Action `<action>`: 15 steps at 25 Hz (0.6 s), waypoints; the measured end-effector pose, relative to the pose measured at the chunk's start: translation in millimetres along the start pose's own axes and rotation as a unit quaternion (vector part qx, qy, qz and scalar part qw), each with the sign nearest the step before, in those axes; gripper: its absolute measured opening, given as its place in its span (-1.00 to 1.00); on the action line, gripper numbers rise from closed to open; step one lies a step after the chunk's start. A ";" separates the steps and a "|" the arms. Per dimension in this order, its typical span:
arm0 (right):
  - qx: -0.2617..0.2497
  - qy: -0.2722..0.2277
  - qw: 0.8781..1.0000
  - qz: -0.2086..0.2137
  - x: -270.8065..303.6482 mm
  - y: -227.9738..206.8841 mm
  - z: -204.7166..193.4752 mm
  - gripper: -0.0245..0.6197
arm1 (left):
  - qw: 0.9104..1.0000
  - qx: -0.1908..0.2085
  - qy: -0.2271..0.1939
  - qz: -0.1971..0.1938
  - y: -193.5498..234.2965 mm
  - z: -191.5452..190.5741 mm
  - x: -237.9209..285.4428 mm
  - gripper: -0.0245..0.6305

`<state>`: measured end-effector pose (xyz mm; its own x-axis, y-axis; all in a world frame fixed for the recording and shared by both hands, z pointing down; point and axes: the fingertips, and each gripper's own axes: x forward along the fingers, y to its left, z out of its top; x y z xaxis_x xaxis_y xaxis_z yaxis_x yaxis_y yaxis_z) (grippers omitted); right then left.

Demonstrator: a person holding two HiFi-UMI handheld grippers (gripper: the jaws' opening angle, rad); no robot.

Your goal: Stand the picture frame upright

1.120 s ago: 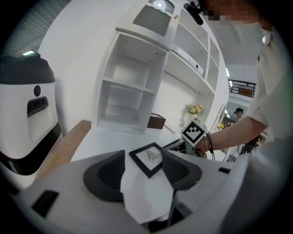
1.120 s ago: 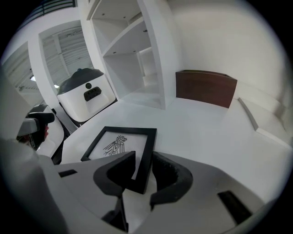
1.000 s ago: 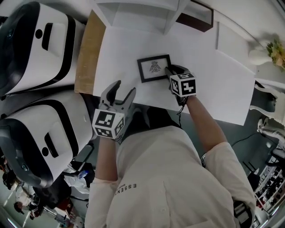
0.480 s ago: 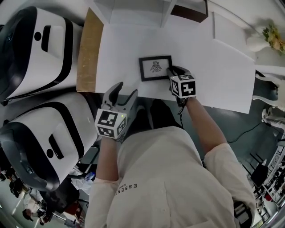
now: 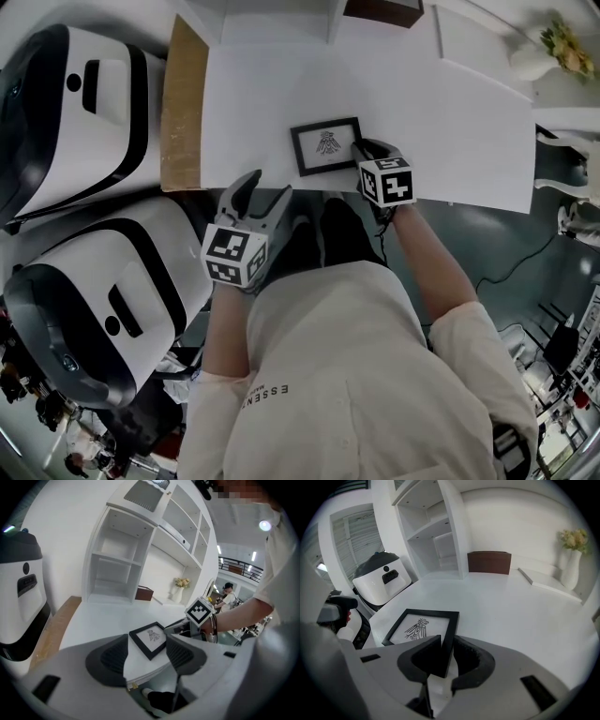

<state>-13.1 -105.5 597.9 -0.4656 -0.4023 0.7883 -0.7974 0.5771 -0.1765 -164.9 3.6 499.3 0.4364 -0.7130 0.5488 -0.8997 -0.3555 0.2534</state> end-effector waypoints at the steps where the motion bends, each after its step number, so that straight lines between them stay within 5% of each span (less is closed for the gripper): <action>1: 0.001 0.001 1.000 0.000 -2.0 0.8 -2.9 -0.63 | 1.000 0.001 0.002 -0.003 -2.0 -1.4 -0.7 -0.19; 15: 0.022 0.002 0.999 -0.023 -28.0 6.3 -40.0 -0.65 | 0.999 -0.002 0.027 -0.041 -24.4 -31.5 0.1 -0.19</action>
<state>10.3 -62.1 598.3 -0.4269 -0.4247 0.7984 -0.8342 0.5258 -0.1663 -143.4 31.2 518.3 0.5073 -0.6478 0.5684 -0.8610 -0.4088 0.3025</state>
